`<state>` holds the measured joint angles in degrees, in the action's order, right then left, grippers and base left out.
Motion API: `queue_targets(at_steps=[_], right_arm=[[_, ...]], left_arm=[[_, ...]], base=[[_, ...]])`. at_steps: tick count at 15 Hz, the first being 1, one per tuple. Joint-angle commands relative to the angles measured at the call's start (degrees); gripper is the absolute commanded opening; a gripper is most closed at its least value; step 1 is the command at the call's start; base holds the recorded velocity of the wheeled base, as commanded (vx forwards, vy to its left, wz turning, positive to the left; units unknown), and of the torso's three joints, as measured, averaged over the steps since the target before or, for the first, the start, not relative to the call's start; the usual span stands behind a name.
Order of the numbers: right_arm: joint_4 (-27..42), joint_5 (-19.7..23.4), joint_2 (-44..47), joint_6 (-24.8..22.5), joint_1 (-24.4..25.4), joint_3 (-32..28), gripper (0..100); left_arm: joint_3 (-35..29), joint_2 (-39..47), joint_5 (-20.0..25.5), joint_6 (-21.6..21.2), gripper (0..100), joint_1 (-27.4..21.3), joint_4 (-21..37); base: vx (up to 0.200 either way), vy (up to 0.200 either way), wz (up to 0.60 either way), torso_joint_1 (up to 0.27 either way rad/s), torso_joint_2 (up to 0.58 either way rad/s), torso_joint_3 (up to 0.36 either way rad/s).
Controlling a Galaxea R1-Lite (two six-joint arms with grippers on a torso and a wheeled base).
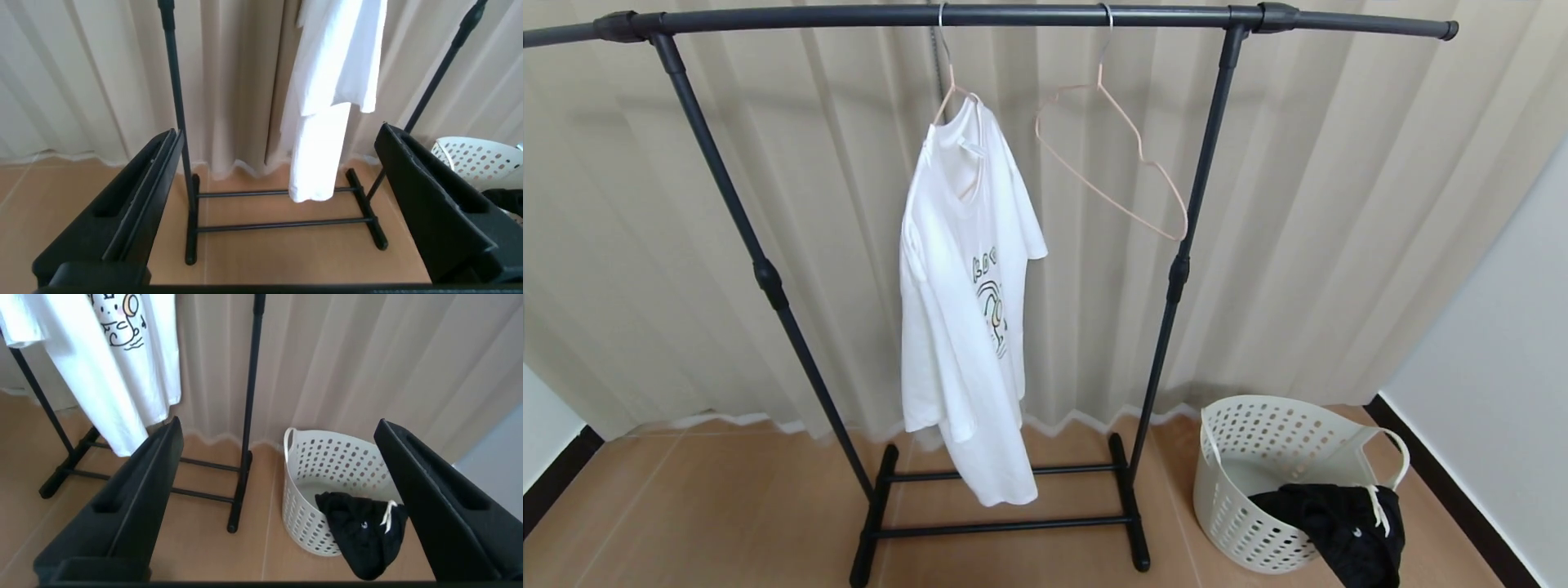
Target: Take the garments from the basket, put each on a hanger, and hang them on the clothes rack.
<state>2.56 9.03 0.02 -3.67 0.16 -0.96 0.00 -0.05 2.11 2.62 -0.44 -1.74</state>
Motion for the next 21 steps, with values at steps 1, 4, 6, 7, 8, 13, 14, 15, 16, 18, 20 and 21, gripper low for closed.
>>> queue_targets(at_steps=[1, 4, 6, 7, 8, 13, 14, 15, 16, 18, 20, 21], right_arm=[[0.0, 0.0, 0.0, 0.0, 0.0, 0.0, 100], [0.0, 0.0, 0.0, 0.0, 0.0, 0.0, 100], [0.0, -0.1, 0.0, 0.1, 0.0, 0.0, 100], [0.0, -0.1, 0.0, 0.0, 0.0, 0.0, 100], [0.0, -0.1, 0.0, 0.0, 0.0, 0.0, 100], [0.0, 0.0, 0.0, 0.0, 0.0, 0.0, 100], [0.0, -0.1, 0.0, 0.1, 0.0, 0.0, 100], [0.0, 0.0, 0.0, 0.0, 0.0, 0.0, 100], [0.0, -0.1, 0.0, 0.0, 0.0, 0.0, 100], [0.0, -0.1, 0.0, 0.0, 0.0, 0.0, 100], [0.0, -0.1, 0.0, 0.0, 0.0, 0.0, 100], [0.0, -0.1, 0.0, 0.0, 0.0, 0.0, 100]], left_arm=[[0.0, 0.0, 0.0, 0.0, 100, 0.0, 0.0], [0.0, 0.0, 0.0, 0.1, 100, 0.0, 0.0], [0.0, 0.0, 0.0, 0.1, 100, 0.0, 0.0], [0.0, 0.0, 0.0, 0.1, 100, 0.0, 0.0], [0.0, 0.0, 0.0, 0.1, 100, 0.0, 0.0], [0.0, 0.0, 0.0, 0.1, 100, 0.0, 0.0], [0.0, 0.0, 0.0, 0.1, 100, 0.0, 0.0], [0.0, 0.0, 0.0, 0.1, 100, 0.0, 0.0], [0.0, 0.0, 0.0, 0.1, 100, 0.0, 0.0], [0.0, 0.0, 0.0, 0.1, 100, 0.0, 0.0], [0.0, 0.0, 0.0, 0.1, 100, 0.0, 0.0], [0.0, 0.0, -0.1, 0.1, 100, 0.0, 0.0]], base=[[0.000, 0.000, 0.00, -0.149, 0.51, 0.354], [0.000, 0.000, 0.00, -0.118, 0.46, 0.338], [0.000, 0.000, 0.00, -0.044, 0.18, 0.134], [0.000, 0.000, 0.00, -0.012, 0.08, 0.066], [0.000, 0.000, 0.00, 0.000, 0.00, 0.000], [0.000, 0.000, -0.48, -0.002, 0.01, 0.005], [0.000, 0.000, -0.60, 0.017, 0.00, 0.007], [0.000, 0.000, 0.00, 0.000, 0.00, 0.000], [0.000, -0.200, 0.00, -0.002, 0.01, 0.017], [0.000, -0.200, 0.00, 0.000, 0.01, 0.005], [0.000, -0.200, 0.00, 0.002, 0.00, 0.005], [0.000, -0.200, 0.00, -0.002, 0.00, 0.007]])
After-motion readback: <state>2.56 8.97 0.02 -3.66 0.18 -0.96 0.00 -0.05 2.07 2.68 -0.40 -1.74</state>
